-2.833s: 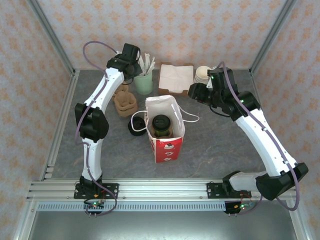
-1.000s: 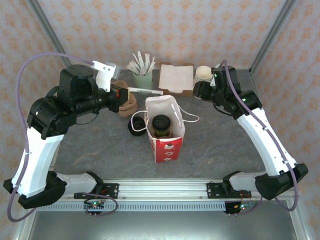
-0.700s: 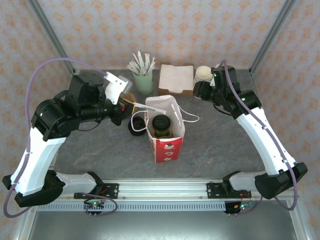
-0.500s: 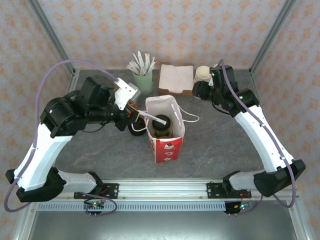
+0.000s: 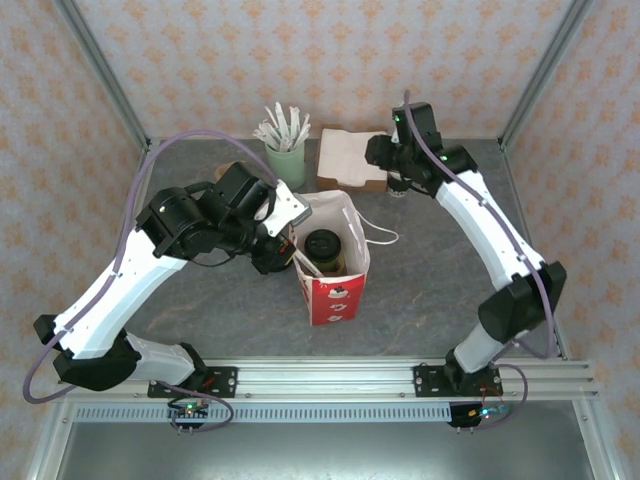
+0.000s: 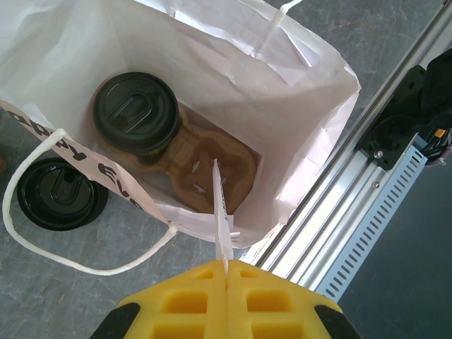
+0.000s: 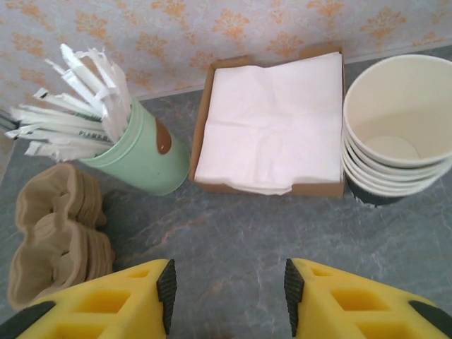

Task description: Pack the takeout coffee

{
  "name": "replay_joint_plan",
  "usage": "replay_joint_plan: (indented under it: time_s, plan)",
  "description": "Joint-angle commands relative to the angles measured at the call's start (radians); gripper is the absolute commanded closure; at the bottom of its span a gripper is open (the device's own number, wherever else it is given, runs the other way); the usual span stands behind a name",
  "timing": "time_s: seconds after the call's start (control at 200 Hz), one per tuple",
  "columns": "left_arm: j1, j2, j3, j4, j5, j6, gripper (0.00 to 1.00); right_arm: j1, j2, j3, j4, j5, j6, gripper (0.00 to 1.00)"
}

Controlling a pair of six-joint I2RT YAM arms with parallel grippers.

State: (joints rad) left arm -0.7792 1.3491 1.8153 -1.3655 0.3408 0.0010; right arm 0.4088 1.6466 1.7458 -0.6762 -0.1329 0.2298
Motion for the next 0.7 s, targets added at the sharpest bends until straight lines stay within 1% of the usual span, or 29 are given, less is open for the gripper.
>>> replay_joint_plan:
  time_s: [0.0, 0.09, 0.135, 0.165, 0.275, 0.31, 0.365, 0.505, 0.591, 0.696]
  plan:
    - [-0.009, -0.002, -0.020, -0.011, 0.019, 0.004, 0.95, 0.004, 0.101, 0.123, 0.008, 0.051, -0.055, 0.54]
    - [-0.010, 0.011, -0.010, -0.018, 0.017, -0.003, 0.95, 0.018, 0.196, 0.217, -0.027, 0.076, -0.063, 0.53]
    - [-0.011, 0.016, 0.000, -0.015, 0.020, -0.009, 0.92, 0.026, 0.241, 0.260, -0.042, 0.087, -0.063, 0.53]
    - [-0.012, 0.019, 0.007, -0.012, 0.021, -0.012, 0.86, 0.030, 0.271, 0.291, -0.056, 0.092, -0.065, 0.53]
    - [-0.013, 0.015, 0.033, -0.001, 0.034, -0.013, 0.58, 0.045, 0.362, 0.387, -0.086, 0.138, -0.074, 0.52]
    - [-0.012, 0.014, 0.045, -0.001, 0.035, -0.010, 0.52, 0.049, 0.384, 0.402, -0.080, 0.148, -0.076, 0.52]
    - [-0.014, 0.006, 0.060, 0.008, 0.039, -0.008, 0.45, 0.051, 0.413, 0.417, -0.058, 0.162, -0.072, 0.50]
    - [-0.013, -0.039, 0.073, 0.044, 0.031, -0.004, 0.34, 0.053, 0.535, 0.553, -0.115, 0.178, -0.078, 0.47]
    - [-0.014, -0.082, 0.056, 0.088, 0.011, -0.007, 0.31, 0.056, 0.623, 0.669, -0.159, 0.199, -0.091, 0.46]
    - [-0.013, -0.124, 0.031, 0.138, -0.005, -0.015, 0.30, 0.059, 0.712, 0.765, -0.185, 0.241, -0.091, 0.46]
